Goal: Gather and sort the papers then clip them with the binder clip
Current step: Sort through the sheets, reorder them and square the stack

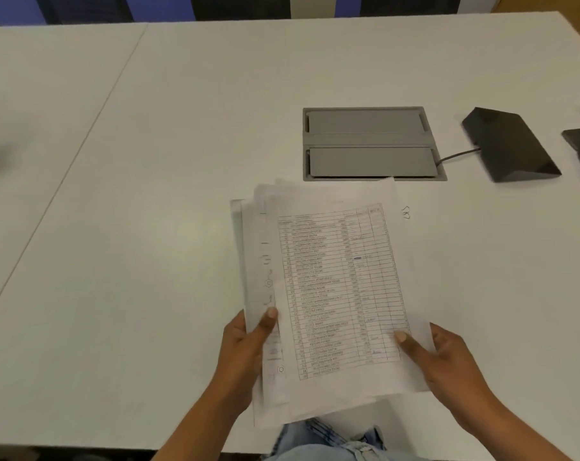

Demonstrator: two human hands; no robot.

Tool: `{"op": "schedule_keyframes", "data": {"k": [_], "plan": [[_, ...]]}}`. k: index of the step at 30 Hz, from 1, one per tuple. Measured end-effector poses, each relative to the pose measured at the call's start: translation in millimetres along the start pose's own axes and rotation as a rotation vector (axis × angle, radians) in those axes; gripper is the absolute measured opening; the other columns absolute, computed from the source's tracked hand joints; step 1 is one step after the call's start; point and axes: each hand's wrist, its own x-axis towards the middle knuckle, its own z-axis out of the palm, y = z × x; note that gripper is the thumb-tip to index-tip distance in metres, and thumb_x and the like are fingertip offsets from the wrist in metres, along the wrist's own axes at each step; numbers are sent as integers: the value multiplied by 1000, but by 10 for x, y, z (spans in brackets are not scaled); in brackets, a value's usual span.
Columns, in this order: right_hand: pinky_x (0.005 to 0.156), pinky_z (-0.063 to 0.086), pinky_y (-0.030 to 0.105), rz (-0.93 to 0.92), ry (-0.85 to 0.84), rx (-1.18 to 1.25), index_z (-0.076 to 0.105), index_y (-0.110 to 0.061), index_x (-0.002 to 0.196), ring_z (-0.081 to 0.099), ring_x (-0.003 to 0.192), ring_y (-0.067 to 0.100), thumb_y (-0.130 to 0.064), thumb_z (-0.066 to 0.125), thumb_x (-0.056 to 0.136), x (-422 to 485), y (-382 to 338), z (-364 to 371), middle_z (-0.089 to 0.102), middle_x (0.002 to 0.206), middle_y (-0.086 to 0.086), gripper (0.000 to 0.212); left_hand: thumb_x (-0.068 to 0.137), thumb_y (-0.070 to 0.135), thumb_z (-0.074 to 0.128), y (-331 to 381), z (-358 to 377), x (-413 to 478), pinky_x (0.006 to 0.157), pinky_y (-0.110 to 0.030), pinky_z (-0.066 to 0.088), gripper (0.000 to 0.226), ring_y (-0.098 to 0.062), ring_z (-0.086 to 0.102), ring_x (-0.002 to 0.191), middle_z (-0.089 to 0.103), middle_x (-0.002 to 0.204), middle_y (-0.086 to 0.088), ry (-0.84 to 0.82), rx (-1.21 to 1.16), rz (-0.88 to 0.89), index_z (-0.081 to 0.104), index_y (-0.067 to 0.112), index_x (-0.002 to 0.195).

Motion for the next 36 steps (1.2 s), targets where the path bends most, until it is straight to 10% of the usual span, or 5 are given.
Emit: {"op": "schedule_keyframes", "data": {"k": [10,28,31,36], "plan": [[73,56,15,-151,221,82,75,-20,98,73,89,7,-47,66,81,-43,-140,-341,78,98,-6,33,96,29,55,-10,-99,36,83,-47,60,25,-27,75,94,79,104,-7,66,-40,-28,66,17,115],[91,54,33,-40,-7,-116,68,-27,108,70,98,5,-26,69,88,129,-225,261,75,104,-14,21,78,65,39,60,138,39,76,-36,57,51,-23,72,91,79,95,-2,-52,-128,-111,69,30,100],[87,55,27,-102,30,-62,68,-29,106,71,95,3,-15,69,87,186,-252,239,76,102,-17,24,92,22,61,39,127,94,77,-32,59,18,-21,74,97,77,109,-4,-29,-40,24,70,25,107],[72,55,12,-191,68,-45,68,-23,111,70,89,-3,-15,76,80,358,-361,239,74,98,-16,34,87,-11,62,144,206,214,90,-37,58,46,-15,72,103,77,107,7,-76,151,225,68,27,112]]}}
